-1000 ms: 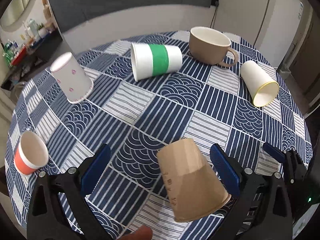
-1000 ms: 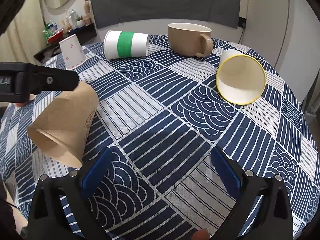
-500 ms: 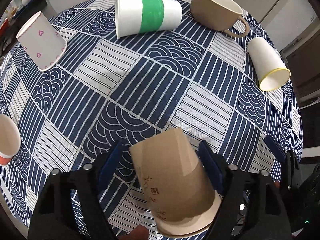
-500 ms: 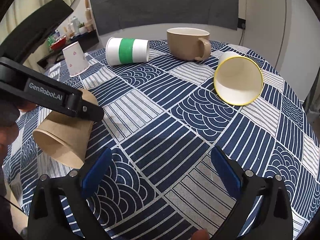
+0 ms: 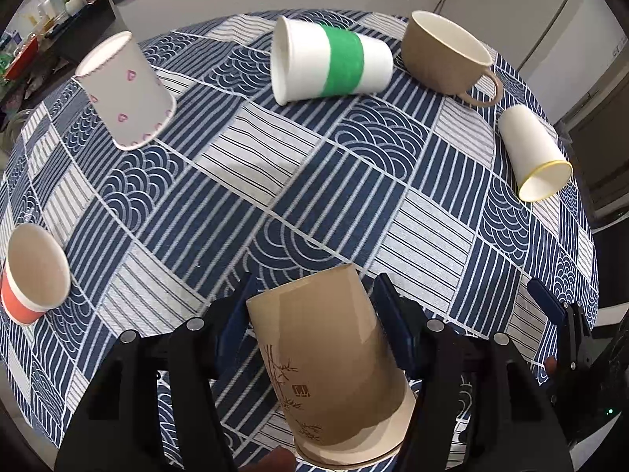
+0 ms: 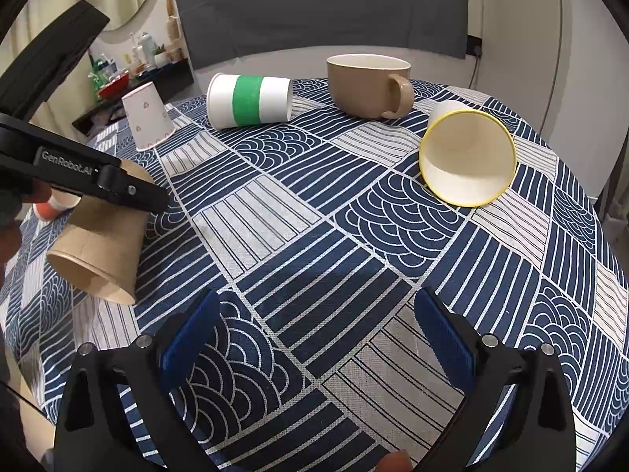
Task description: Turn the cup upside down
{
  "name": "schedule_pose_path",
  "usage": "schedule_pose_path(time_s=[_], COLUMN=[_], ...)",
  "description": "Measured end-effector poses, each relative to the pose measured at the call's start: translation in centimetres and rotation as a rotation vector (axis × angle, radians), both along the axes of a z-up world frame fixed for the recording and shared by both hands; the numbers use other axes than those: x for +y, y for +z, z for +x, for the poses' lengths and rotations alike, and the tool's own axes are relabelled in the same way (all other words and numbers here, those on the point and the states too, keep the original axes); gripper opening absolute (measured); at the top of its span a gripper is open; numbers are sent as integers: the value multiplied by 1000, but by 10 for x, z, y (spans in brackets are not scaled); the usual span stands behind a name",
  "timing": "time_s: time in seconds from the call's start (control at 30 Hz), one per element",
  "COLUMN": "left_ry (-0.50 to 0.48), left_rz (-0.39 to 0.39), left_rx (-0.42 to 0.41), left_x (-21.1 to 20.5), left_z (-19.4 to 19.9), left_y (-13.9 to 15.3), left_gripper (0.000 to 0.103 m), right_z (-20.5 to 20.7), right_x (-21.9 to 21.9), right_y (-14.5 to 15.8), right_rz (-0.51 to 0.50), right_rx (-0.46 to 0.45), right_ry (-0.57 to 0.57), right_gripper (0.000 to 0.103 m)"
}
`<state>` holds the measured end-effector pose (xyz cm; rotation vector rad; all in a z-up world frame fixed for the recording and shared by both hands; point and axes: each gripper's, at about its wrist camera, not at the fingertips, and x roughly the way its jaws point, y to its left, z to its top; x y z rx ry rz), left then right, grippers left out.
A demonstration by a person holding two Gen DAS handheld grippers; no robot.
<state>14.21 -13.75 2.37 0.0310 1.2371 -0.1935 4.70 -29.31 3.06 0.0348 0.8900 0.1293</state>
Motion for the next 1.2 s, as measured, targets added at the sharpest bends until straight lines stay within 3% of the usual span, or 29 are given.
schedule_pose_path(time_s=[0.23, 0.47, 0.63, 0.83, 0.9, 0.97, 1.1, 1.2], left_ry=[56, 107, 41, 21, 11, 10, 19, 7], left_rz=[13, 84, 204, 228, 227, 241, 278, 331], left_rx=[-60, -229, -350, -386, -396, -442, -542, -594], left_x=[17, 27, 17, 16, 19, 21, 32, 39], left_z=[13, 17, -5, -16, -19, -26, -47, -64], left_y=[12, 31, 35, 32, 35, 43, 64, 72], left_gripper=[62, 60, 59, 60, 71, 73, 94, 97], right_z=[0, 1, 2, 3, 3, 2, -1, -1], right_x=[0, 0, 1, 1, 0, 0, -1, -2], right_y=[0, -1, -1, -2, -2, -2, 0, 1], right_rz=[4, 13, 13, 7, 7, 5, -18, -61], right_rx=[-1, 3, 8, 13, 13, 13, -11, -20], right_ry=[2, 6, 10, 1, -3, -10, -45, -108], right_gripper=[95, 95, 95, 95, 95, 95, 95, 95])
